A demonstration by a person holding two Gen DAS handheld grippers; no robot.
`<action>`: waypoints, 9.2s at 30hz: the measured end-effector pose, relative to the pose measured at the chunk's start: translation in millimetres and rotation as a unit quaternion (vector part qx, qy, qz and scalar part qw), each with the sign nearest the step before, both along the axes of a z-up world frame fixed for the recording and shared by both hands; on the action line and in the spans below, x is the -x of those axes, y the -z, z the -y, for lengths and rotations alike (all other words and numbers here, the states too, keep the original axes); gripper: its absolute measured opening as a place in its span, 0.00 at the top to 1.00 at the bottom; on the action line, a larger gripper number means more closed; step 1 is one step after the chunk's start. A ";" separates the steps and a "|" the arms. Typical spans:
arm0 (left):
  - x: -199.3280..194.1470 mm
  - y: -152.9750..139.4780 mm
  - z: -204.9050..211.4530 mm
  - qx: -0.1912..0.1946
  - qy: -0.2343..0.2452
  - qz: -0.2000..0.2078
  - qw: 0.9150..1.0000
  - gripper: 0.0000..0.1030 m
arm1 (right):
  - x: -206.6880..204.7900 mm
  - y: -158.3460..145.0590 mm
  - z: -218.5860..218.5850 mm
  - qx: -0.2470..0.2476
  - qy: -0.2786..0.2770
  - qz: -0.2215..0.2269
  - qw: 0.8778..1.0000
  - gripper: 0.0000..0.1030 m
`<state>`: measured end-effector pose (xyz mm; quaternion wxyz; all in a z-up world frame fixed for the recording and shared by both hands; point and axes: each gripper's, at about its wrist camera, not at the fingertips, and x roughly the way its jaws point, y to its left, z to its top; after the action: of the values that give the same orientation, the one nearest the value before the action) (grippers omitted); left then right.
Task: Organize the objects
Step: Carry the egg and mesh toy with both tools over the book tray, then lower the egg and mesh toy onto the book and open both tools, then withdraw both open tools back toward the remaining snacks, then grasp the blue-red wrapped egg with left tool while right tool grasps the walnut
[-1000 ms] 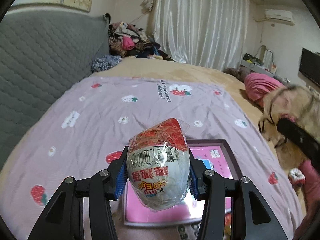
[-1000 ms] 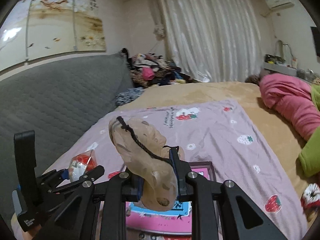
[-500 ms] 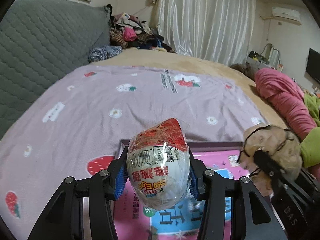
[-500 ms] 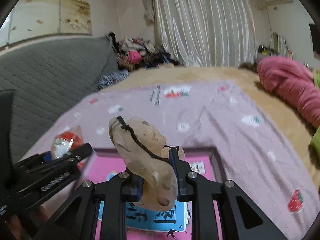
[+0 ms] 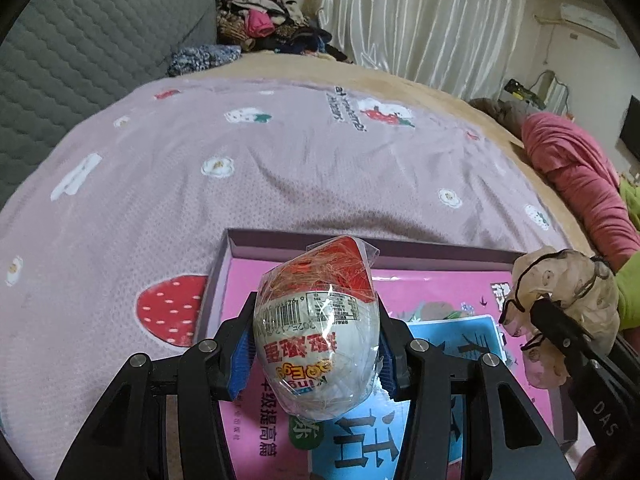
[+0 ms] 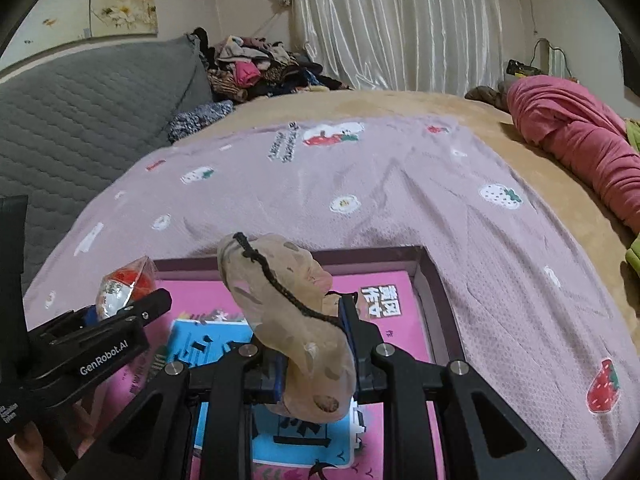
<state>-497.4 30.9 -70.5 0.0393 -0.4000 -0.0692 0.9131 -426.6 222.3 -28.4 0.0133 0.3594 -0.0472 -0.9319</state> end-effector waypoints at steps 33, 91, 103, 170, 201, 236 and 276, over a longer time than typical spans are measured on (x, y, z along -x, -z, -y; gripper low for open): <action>4.8 10.9 3.0 -0.004 0.004 0.047 0.999 0.28 | 8.4 13.3 0.9 -0.039 0.026 0.034 0.998 0.48; -192.4 -116.8 22.7 0.071 -0.052 -0.058 0.994 0.21 | -199.2 -145.7 -1.9 -0.033 0.011 -0.143 0.989 0.02; -308.4 -141.6 17.4 0.025 -0.019 -0.039 0.999 0.21 | -298.6 -184.2 -18.6 -0.062 0.028 -0.145 0.987 0.01; -439.6 -112.9 -47.1 0.096 0.051 -0.036 0.993 0.21 | -395.1 -113.1 -40.7 -0.081 0.011 -0.046 0.996 0.01; -425.1 -65.0 -60.6 0.096 0.088 0.005 0.991 0.21 | -385.4 -64.8 -44.5 -0.083 0.003 -0.002 0.997 0.01; -362.5 -16.5 -65.2 0.081 0.086 0.026 0.993 0.21 | -324.2 5.2 -53.8 -0.074 -0.016 0.060 0.995 0.01; -324.6 16.1 -69.9 0.032 0.090 0.049 0.994 0.24 | -277.4 41.0 -58.8 -0.043 -0.057 0.117 0.991 0.68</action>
<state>-172.7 100.8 -86.6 0.1052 -0.4503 -0.0049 0.8866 -149.2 281.0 -69.4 0.0456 0.4683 0.0119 -0.8823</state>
